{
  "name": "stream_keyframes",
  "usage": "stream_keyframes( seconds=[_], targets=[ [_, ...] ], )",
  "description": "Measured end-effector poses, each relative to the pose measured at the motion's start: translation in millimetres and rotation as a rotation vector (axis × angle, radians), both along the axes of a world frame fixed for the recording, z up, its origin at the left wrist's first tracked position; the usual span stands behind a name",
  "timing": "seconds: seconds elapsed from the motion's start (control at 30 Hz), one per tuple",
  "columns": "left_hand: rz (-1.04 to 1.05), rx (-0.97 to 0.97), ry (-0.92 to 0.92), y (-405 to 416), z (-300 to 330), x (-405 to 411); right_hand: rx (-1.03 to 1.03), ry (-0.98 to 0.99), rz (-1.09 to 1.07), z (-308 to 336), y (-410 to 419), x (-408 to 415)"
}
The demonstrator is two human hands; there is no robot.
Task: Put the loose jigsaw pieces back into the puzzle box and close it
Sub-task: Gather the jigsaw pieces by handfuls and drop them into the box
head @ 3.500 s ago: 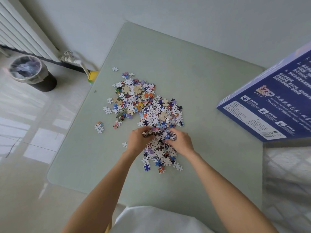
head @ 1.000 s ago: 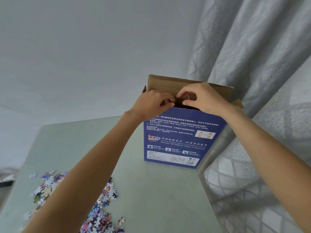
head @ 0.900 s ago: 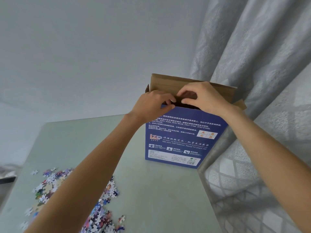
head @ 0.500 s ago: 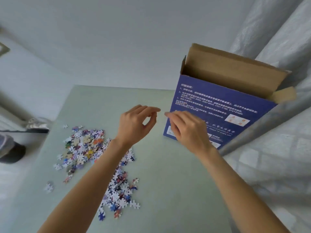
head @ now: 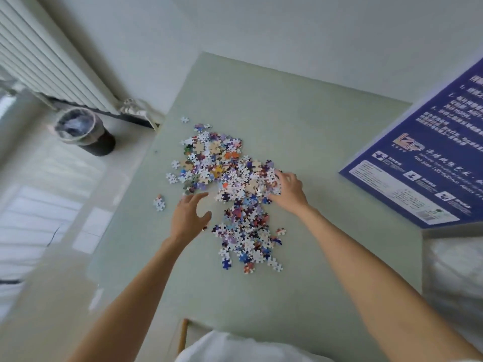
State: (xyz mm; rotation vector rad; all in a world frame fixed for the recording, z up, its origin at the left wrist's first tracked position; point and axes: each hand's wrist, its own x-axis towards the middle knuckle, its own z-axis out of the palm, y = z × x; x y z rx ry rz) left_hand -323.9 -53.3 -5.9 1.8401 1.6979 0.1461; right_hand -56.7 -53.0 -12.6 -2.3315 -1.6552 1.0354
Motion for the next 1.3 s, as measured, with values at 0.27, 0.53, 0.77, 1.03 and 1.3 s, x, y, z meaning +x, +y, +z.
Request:
stream_keyframes(
  seconds=[0.27,0.53,0.77,1.03,1.3],
  targets=[
    [0.184,-0.116,0.179,57,-23,-17,-0.095,-0.151,0.02,-15,55,-35],
    [-0.057,-0.058,0.039,58,-40,23,-0.064,-0.154,0.278,-25,51,-65],
    [-0.151,0.024,0.033,46,-45,38,0.063,-0.04,0.162,-19,35,-67],
    [-0.166,0.085,-0.003,58,-41,36,0.062,0.049,0.09,-7,25,-52],
    [-0.315,0.11,0.152,86,-36,44,0.096,0.07,0.016,-1,12,-39]
  ],
)
